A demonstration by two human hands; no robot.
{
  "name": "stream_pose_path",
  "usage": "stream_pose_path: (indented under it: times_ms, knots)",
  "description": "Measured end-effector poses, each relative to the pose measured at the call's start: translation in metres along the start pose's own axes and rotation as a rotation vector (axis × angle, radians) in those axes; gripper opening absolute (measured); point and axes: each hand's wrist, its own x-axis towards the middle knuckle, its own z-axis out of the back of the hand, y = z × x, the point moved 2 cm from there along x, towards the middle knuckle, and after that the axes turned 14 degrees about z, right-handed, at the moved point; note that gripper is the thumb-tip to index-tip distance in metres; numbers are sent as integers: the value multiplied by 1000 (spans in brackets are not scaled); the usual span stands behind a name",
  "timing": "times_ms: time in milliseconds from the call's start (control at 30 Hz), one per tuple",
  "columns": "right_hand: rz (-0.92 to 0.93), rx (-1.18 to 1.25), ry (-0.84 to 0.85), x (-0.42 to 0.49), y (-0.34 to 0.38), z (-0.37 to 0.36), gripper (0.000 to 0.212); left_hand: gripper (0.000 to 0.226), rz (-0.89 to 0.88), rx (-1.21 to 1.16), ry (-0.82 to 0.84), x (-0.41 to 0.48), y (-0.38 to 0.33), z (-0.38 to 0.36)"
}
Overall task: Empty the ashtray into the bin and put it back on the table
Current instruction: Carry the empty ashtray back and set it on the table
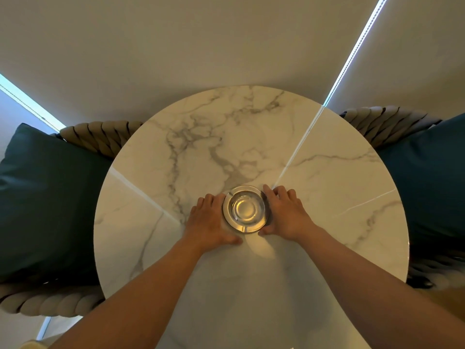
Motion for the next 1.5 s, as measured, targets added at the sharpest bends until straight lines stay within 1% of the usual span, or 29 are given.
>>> stream_pose_path:
  times_ms: [233, 333, 433, 600, 700, 800, 900, 1067, 1167, 1333, 1433, 1500]
  knots:
    - [11, 11, 33, 4, 0, 5, 113, 125, 7, 40, -15, 0, -1, 3]
    - [24, 16, 53, 6, 0, 6, 107, 117, -6, 59, -10, -2, -1, 2]
    - [28, -3, 69, 6, 0, 7, 110, 112, 8, 46, -24, -5, 1, 1]
    - [4, 16, 79, 5, -1, 6, 110, 124, 14, 57, -24, -5, 2, 2]
    - [-1, 27, 87, 5, 0, 5, 106, 122, -10, 63, -10, -3, -3, 2]
    - [-11, 34, 64, 2, 3, 4, 97, 118, -26, 78, -6, 0, -6, 4]
    - [-46, 39, 12, -5, 7, 1, 93, 122, -41, 97, 11, 3, -10, 5]
    - [-101, 55, -28, -13, 10, -6, 94, 133, -40, 144, 3, 4, -19, 7]
    - [-82, 24, -54, -13, 10, -5, 96, 137, -37, 150, -30, -1, -21, 2]
    - [-9, -19, 11, -7, 11, -2, 116, 132, -80, 114, -34, -2, -20, -3]
    - [-6, -39, 17, -7, 11, -3, 117, 128, -115, 87, -33, -1, -21, -1]
    - [-11, -46, 16, -7, 12, -3, 116, 128, -98, 95, -42, -2, -21, 0]
